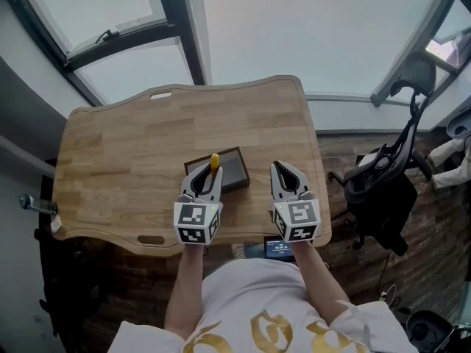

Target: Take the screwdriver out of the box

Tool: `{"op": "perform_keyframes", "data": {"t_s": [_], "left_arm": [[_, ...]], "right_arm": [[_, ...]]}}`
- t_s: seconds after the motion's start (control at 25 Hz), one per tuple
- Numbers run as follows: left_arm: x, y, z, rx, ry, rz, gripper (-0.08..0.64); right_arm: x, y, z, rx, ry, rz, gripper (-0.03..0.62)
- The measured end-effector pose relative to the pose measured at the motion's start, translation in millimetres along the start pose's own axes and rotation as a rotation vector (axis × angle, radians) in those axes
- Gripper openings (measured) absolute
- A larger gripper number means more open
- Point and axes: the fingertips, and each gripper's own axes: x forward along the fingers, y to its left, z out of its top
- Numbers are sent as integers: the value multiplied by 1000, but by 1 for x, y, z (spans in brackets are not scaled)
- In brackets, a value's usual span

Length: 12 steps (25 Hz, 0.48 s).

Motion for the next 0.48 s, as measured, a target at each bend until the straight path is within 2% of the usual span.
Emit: {"op": "perform_keyframes", "data": {"t_s": [0.48], "left_arm": [[2,1,-5,0,9,-5,80]], "right_arm": [[-2,-4,-2,0,-11,-21,32]]}}
